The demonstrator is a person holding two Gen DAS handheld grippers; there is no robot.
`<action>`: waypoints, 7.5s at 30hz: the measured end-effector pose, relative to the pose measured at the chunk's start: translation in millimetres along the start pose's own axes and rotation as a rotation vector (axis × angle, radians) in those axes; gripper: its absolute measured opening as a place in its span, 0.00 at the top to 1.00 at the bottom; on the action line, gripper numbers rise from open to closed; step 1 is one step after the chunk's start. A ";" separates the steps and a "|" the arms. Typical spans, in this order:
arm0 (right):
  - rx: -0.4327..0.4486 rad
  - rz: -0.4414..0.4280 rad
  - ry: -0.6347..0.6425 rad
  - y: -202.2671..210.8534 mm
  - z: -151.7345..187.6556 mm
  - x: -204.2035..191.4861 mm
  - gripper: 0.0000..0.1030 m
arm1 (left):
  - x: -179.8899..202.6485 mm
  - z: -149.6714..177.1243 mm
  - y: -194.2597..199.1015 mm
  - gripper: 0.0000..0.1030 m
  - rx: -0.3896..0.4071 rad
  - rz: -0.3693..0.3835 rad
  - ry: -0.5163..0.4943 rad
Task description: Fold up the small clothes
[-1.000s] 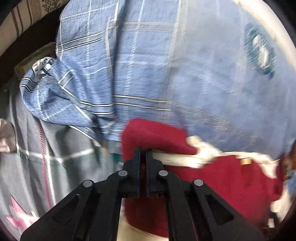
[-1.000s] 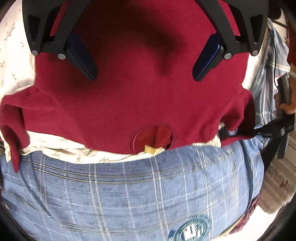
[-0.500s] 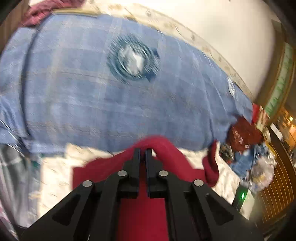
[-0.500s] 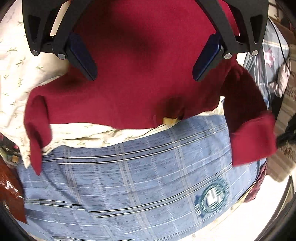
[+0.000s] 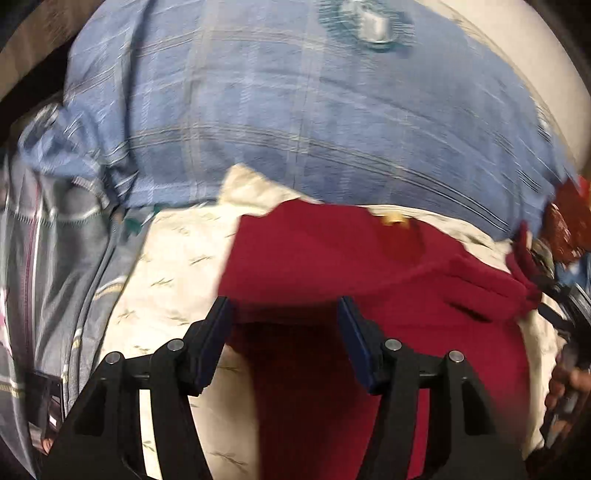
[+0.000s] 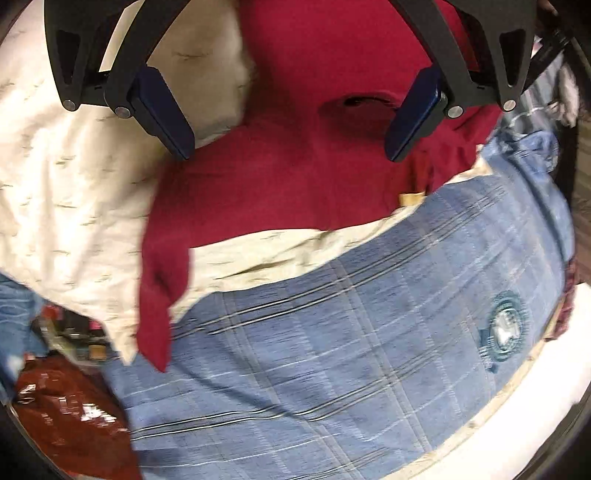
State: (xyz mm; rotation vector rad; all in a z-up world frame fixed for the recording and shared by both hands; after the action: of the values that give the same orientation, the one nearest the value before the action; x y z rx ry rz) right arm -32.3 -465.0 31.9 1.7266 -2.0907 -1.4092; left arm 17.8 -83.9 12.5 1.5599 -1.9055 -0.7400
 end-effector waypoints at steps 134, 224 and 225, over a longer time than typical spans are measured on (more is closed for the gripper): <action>0.071 0.357 -0.121 -52.2 -142.5 181.5 0.94 | -0.4 -0.7 -40.4 0.28 -0.030 -0.108 -0.046; -0.144 0.111 0.293 -90.7 31.7 -3.5 0.57 | 24.6 -7.5 -75.9 0.36 -0.091 -0.091 -0.101; -0.146 0.110 0.295 -88.0 33.0 -4.0 0.57 | 23.7 -7.4 -76.8 0.35 -0.091 -0.090 -0.094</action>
State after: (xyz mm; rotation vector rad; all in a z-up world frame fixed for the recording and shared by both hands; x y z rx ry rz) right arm 14.5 -437.1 -44.8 1.6222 -1.8481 -1.1635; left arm 70.9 -120.7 -35.8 1.5878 -1.8505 -0.9409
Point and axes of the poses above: each gripper's, at about its wrist camera, not at the fingertips, and y roughly against the way its jaws point, x to its right, z to its underside, the point moved 7 cm from there along -y, roughly the way its jaws point, and after that the axes turned 9 degrees about -y, right-handed, at the moved point
